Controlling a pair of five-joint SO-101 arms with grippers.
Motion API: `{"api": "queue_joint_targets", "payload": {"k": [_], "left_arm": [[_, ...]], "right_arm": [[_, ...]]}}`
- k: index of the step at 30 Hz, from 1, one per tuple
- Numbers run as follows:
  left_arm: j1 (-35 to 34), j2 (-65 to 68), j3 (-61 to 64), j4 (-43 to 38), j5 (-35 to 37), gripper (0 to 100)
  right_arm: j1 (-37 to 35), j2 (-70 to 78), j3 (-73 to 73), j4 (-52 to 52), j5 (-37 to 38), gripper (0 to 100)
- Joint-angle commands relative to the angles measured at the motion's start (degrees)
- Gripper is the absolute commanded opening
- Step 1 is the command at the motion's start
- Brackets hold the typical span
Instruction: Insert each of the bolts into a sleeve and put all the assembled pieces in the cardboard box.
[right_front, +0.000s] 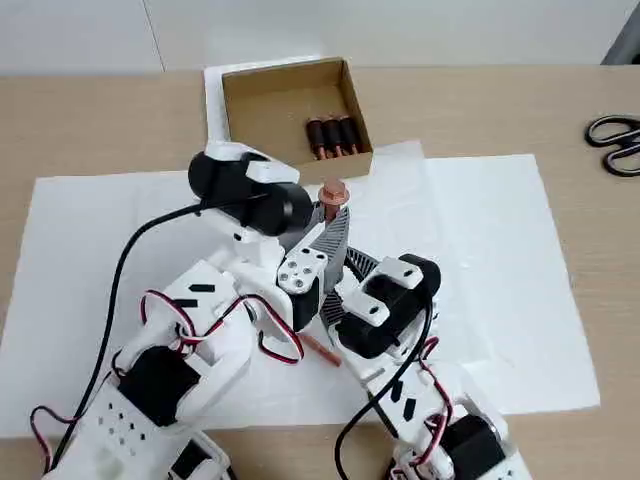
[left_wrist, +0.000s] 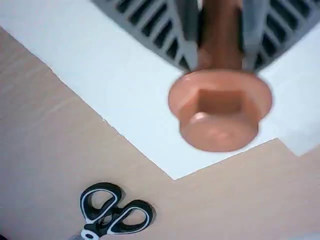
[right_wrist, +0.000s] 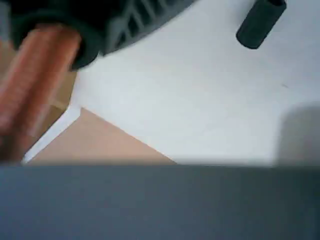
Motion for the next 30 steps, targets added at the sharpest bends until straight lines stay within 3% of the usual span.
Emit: {"api": "queue_joint_targets", "payload": {"k": [1,21,26,30], "left_arm": [[1.1,-0.2,0.0,-1.0,0.4,0],[1.1,-7.2,0.6,-1.0,0.5,0],[1.1,-7.6,3.8,-3.1,7.6,1],[1.2,-7.7,4.4,-3.2,8.4,8]], "right_arm": [[0.0,-0.7,-4.0,-4.5,0.5,0.2],[6.2,-0.6,-5.0,-8.8,-4.0,0.2],[6.2,-0.3,-5.0,-8.7,-3.9,0.2],[6.2,-0.3,-5.0,-8.7,-3.3,0.2]]}}
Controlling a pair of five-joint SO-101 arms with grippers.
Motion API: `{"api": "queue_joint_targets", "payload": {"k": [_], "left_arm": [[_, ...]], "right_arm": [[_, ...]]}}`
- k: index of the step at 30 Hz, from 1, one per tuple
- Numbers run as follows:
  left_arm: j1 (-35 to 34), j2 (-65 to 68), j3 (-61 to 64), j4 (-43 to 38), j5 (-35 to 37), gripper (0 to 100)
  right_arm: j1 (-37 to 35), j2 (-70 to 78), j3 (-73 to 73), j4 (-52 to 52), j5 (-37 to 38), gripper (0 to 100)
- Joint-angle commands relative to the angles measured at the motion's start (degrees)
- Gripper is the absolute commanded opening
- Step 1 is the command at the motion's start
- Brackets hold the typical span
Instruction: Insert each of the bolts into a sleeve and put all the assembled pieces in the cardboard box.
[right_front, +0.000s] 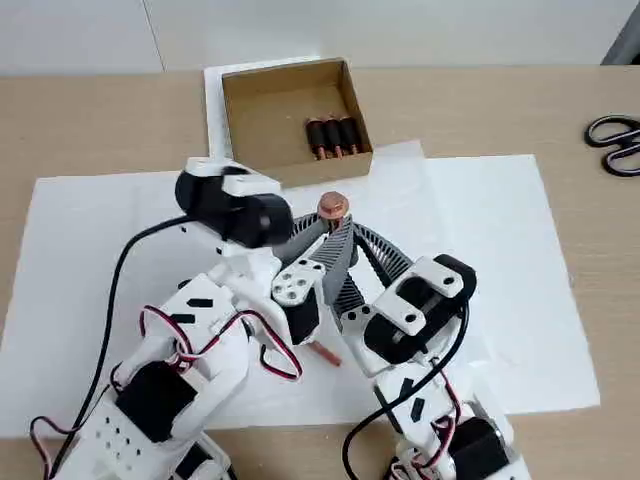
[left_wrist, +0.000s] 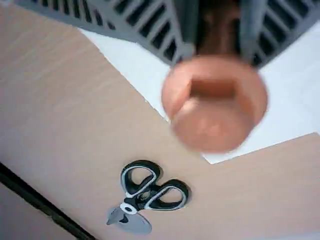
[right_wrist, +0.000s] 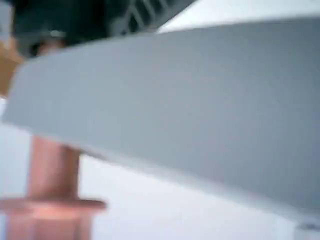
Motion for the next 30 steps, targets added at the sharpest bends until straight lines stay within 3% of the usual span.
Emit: {"api": "queue_joint_targets", "payload": {"k": [1,7,13,16,20,24,30], "left_arm": [[0.2,-1.6,-0.3,-1.1,1.0,11],[1.1,-2.5,2.6,-4.3,0.9,14],[-0.8,-11.6,6.3,-15.1,1.0,15],[-6.8,-16.4,6.3,-19.3,3.3,15],[-22.6,-17.6,7.3,-19.3,12.6,14],[-27.9,-12.0,16.2,-16.0,17.2,0],[-26.6,-5.6,31.8,-22.8,17.0,1]], "right_arm": [[1.2,-0.2,-3.3,-1.5,0.6,0.2],[1.2,-0.1,-3.3,-1.8,1.3,0.2],[1.4,0.0,-3.2,-2.0,1.3,0.2],[1.5,0.0,-3.2,-2.0,1.3,0.2],[3.6,3.2,-3.6,-7.4,1.5,0.2],[7.1,19.3,-10.4,-16.9,3.0,0.2],[9.5,58.2,-42.3,-16.6,-0.4,0.2]]}}
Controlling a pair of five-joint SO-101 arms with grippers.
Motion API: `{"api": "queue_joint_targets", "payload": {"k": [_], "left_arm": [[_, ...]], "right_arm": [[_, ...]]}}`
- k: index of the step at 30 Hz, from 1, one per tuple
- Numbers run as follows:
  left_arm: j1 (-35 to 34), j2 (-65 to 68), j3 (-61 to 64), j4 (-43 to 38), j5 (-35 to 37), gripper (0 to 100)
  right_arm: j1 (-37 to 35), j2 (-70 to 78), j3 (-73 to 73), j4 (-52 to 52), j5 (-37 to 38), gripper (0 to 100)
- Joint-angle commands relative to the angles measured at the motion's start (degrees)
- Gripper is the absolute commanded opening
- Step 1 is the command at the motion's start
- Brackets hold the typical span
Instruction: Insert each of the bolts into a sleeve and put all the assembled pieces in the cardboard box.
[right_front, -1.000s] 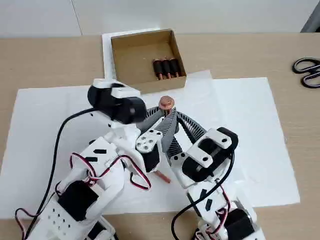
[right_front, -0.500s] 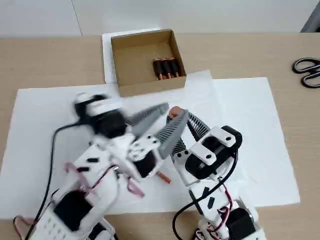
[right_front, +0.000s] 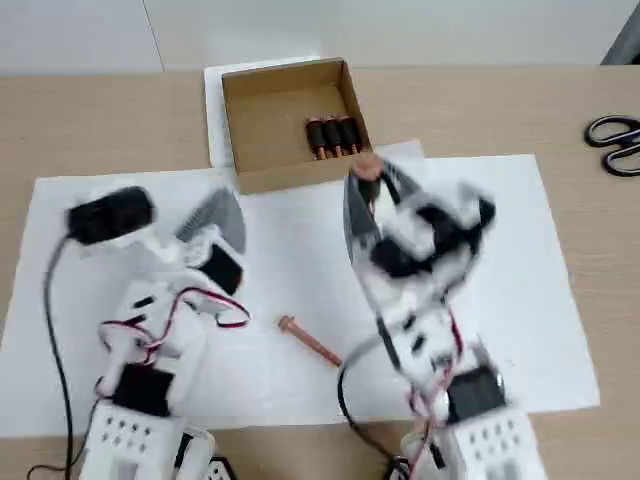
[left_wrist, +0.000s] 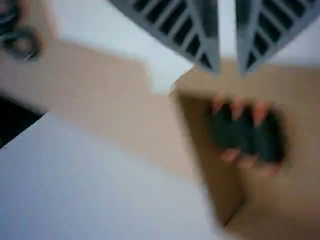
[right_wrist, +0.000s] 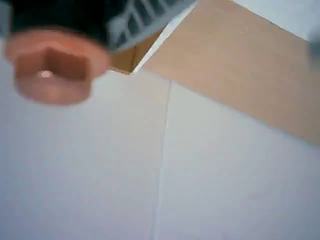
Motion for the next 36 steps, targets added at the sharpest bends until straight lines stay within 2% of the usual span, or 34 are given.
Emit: {"api": "queue_joint_targets", "payload": {"k": [1,4,7,12,19,24,36], "left_arm": [[-0.2,1.2,8.0,-6.9,0.2,1],[-0.2,1.1,16.3,-11.3,0.2,1],[0.4,1.1,21.8,-12.0,0.2,1],[6.8,0.5,22.0,-13.0,0.3,1],[7.4,-4.0,23.5,-12.5,0.3,1],[7.4,-5.1,23.5,-11.5,0.3,1],[7.4,-5.1,23.5,-11.7,0.4,1]], "right_arm": [[1.1,26.6,-26.3,-1.5,-1.6,0.2],[0.8,46.3,-46.4,3.2,-1.9,0.2],[0.7,64.5,-66.6,10.3,-2.9,0.2],[0.7,90.4,-97.4,22.0,-2.7,0.2],[-1.8,118.4,-129.1,31.4,-0.3,0.2],[-3.3,130.2,-139.9,32.0,1.1,0.2],[-0.9,138.1,-140.4,31.9,-1.5,0.2]]}}
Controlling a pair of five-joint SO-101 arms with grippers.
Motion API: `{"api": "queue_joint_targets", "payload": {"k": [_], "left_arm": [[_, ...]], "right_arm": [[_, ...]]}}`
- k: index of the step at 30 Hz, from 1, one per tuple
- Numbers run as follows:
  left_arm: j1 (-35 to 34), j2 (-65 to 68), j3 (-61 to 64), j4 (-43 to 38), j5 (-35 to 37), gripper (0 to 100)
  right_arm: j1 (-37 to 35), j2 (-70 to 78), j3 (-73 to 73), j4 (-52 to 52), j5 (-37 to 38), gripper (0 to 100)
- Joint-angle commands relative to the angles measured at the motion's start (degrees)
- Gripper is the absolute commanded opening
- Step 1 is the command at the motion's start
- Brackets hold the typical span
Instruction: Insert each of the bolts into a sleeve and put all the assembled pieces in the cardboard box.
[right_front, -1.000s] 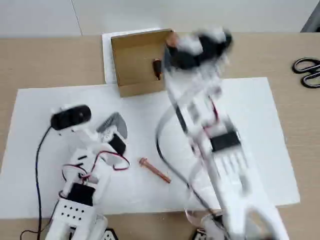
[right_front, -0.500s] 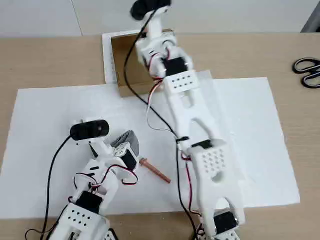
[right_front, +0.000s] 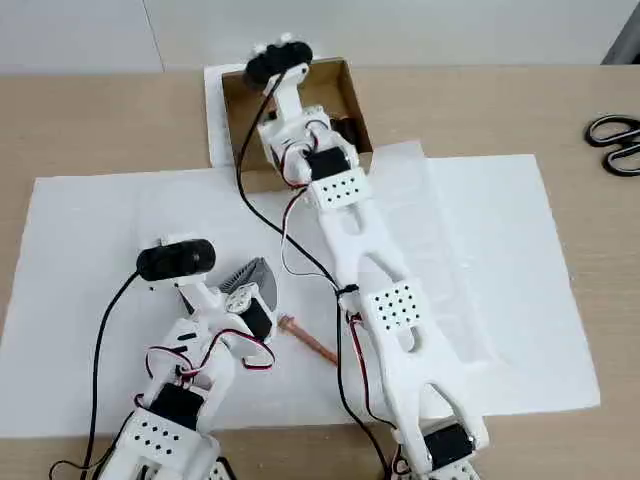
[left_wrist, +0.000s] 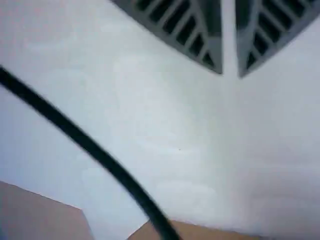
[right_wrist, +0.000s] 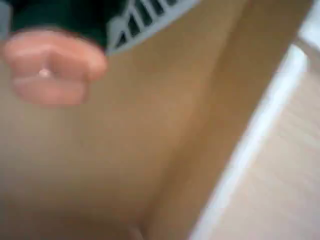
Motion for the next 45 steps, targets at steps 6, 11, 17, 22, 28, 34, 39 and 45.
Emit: {"api": "queue_joint_targets", "payload": {"k": [6,11,17,22,28,34,39,45], "left_arm": [[0.4,-1.1,-0.1,0.0,0.3,1],[0.4,-1.1,-0.1,0.0,0.3,1],[0.4,-1.1,-0.1,0.0,0.3,1],[0.4,-1.1,-0.1,-0.1,0.3,1],[0.1,-1.1,-0.1,-0.1,0.3,1],[-0.3,-1.1,-0.2,-0.1,-0.1,1],[-8.1,-1.1,-4.8,7.2,-9.7,1],[-22.7,-1.1,-21.7,31.7,0.9,5]], "right_arm": [[2.1,1.5,-4.8,-0.2,-0.4,0.3],[2.0,2.2,-4.7,0.0,-0.4,1.9],[2.4,2.9,-5.2,1.5,-0.6,21.2],[2.5,2.9,-10.6,9.1,-0.7,24.9],[2.6,-0.7,-16.7,20.4,-0.7,25.0],[1.8,-19.2,-16.6,46.8,-0.8,24.9],[4.2,-27.1,-14.2,53.2,-0.6,24.9],[2.9,-39.2,13.3,53.5,-0.3,24.9]]}}
